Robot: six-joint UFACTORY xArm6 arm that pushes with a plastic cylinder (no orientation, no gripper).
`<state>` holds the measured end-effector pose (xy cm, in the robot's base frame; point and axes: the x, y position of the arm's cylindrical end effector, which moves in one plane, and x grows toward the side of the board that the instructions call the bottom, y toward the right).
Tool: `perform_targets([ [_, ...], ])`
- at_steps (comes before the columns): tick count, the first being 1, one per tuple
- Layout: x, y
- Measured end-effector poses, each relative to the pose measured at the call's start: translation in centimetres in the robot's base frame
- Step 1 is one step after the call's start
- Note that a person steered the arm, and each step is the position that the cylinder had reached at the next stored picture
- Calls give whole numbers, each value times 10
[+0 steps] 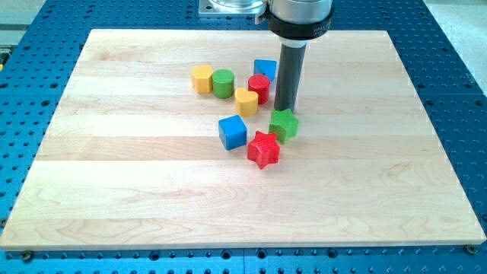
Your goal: Move your hand to the top right corner
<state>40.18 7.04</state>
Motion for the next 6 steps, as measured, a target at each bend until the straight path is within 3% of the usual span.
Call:
perform_targets([
  [1, -5, 2],
  [2, -50, 29],
  [3, -73, 125],
  [4, -112, 156],
  [5, -163, 136],
  [6, -180, 88],
])
